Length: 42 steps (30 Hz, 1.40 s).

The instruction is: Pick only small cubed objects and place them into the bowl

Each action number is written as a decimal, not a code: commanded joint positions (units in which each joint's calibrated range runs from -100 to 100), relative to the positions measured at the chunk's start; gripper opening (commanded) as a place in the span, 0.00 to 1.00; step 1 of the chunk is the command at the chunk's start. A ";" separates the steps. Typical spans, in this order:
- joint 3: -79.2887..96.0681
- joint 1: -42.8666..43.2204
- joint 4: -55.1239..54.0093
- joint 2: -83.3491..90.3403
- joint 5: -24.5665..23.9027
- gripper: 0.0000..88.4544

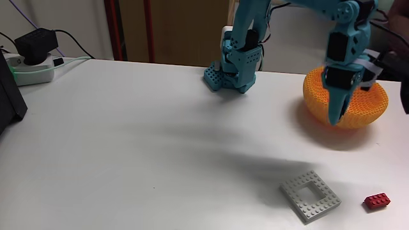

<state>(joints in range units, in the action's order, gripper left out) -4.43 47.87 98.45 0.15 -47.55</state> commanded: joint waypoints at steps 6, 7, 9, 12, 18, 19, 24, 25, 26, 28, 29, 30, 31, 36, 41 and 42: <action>16.42 18.02 0.34 25.99 -14.11 0.07; 17.87 19.88 -0.27 26.46 -15.29 0.07; 20.37 22.58 -2.53 26.56 -17.05 0.12; 24.41 24.82 -6.35 26.56 -18.36 0.20; 27.59 23.80 -10.00 26.84 -16.85 0.32; 27.69 23.42 -10.09 27.31 -16.56 0.32; 24.22 14.57 -4.53 27.79 -8.99 0.26; 23.26 11.68 -3.05 27.69 -6.54 0.21; 22.58 8.42 -2.01 27.41 -3.91 0.17; 22.87 0.96 -2.88 27.31 2.74 0.03; 23.36 -2.58 -3.14 27.13 4.98 0.00; 24.13 -6.03 -4.79 27.22 8.30 0.00; 24.70 -9.38 -6.35 27.22 11.48 0.00; 29.71 -23.92 -13.65 27.03 23.10 0.00; 31.15 -34.82 -15.56 21.35 36.63 0.00; 31.93 -36.13 -16.26 21.16 38.83 0.00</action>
<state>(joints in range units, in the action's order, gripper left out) 27.09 16.15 83.92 21.79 -16.87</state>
